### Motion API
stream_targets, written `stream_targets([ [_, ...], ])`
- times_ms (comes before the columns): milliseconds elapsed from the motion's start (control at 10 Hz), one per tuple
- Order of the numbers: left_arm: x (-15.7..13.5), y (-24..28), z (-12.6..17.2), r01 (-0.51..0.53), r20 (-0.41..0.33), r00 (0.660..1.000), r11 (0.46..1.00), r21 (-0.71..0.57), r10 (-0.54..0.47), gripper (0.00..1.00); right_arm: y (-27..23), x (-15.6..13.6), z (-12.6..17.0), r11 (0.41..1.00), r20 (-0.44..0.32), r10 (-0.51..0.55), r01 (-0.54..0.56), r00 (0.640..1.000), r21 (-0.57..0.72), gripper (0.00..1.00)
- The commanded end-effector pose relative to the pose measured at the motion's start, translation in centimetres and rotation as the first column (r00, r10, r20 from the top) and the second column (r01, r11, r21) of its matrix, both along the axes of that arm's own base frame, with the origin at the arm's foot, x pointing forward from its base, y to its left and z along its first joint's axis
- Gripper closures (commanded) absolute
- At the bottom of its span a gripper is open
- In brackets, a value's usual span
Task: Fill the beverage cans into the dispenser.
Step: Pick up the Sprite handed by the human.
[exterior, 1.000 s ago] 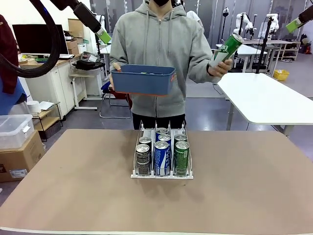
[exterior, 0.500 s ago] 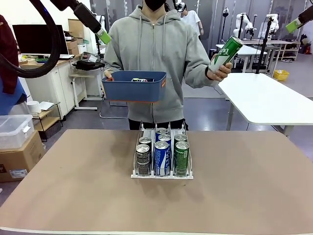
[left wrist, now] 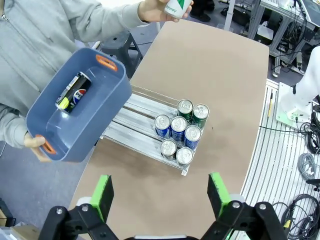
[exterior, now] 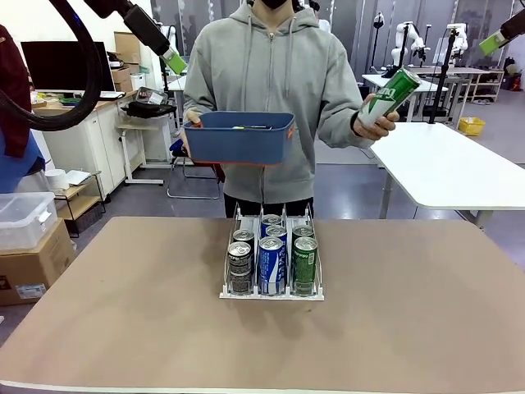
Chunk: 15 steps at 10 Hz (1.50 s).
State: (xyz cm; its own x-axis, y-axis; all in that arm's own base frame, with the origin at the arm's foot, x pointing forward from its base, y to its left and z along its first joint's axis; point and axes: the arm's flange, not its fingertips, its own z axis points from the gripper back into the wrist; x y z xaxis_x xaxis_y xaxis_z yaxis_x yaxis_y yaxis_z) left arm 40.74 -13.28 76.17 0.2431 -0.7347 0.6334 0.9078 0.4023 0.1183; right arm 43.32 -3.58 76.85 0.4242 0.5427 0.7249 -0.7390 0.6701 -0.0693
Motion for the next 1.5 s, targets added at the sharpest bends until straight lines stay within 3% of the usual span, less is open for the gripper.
stream_targets([
  [0,-0.3,0.2,-0.1,-0.006,-0.02,1.0,1.0,-0.012,0.006,0.0,0.7,-0.1,-0.3,1.0,-0.025,0.017,-0.017,1.0,0.002,0.0],
  [400,-0.3,0.2,-0.1,-0.006,-0.02,1.0,1.0,-0.012,0.006,0.0,2.9,2.1,-1.1,0.988,-0.126,0.153,-0.155,0.98,-0.011,0.0],
  [500,-0.3,0.2,-0.1,-0.006,-0.02,1.0,1.0,-0.012,0.006,0.0,3.6,3.3,-1.1,0.982,-0.118,0.189,-0.19,0.975,0.001,0.0],
  [1400,-0.3,0.2,-0.1,-0.006,-0.02,1.0,1.0,-0.012,0.006,0.0,9.6,5.1,-2.2,0.955,-0.114,0.293,-0.296,0.949,-0.012,0.0],
])
